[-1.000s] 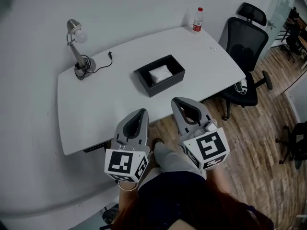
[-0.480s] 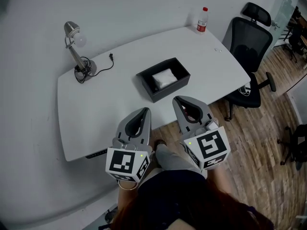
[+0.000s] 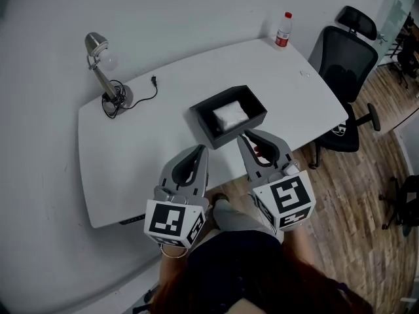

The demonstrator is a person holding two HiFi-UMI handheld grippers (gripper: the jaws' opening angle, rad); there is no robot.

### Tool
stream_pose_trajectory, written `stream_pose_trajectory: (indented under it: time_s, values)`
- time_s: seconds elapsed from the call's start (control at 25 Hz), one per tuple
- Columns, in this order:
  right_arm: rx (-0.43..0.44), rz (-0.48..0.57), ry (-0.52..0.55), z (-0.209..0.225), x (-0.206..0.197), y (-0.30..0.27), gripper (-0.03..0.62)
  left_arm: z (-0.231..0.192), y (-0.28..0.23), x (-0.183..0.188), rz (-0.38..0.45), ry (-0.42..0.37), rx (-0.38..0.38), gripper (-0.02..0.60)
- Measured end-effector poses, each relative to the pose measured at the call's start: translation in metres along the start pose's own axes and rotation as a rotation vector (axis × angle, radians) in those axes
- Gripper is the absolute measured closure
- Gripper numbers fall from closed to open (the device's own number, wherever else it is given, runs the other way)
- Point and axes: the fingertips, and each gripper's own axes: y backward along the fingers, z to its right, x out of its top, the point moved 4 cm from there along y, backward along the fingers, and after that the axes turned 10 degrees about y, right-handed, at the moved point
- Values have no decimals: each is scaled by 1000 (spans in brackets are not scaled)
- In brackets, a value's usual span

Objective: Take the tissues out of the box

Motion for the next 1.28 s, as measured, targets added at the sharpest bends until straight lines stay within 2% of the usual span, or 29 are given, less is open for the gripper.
stream_pose_trajectory:
  time_s: [1.28]
  values:
    - [123, -271, 22, 27, -55, -102, 351, -58, -83, -7, -70, 52, -35, 555]
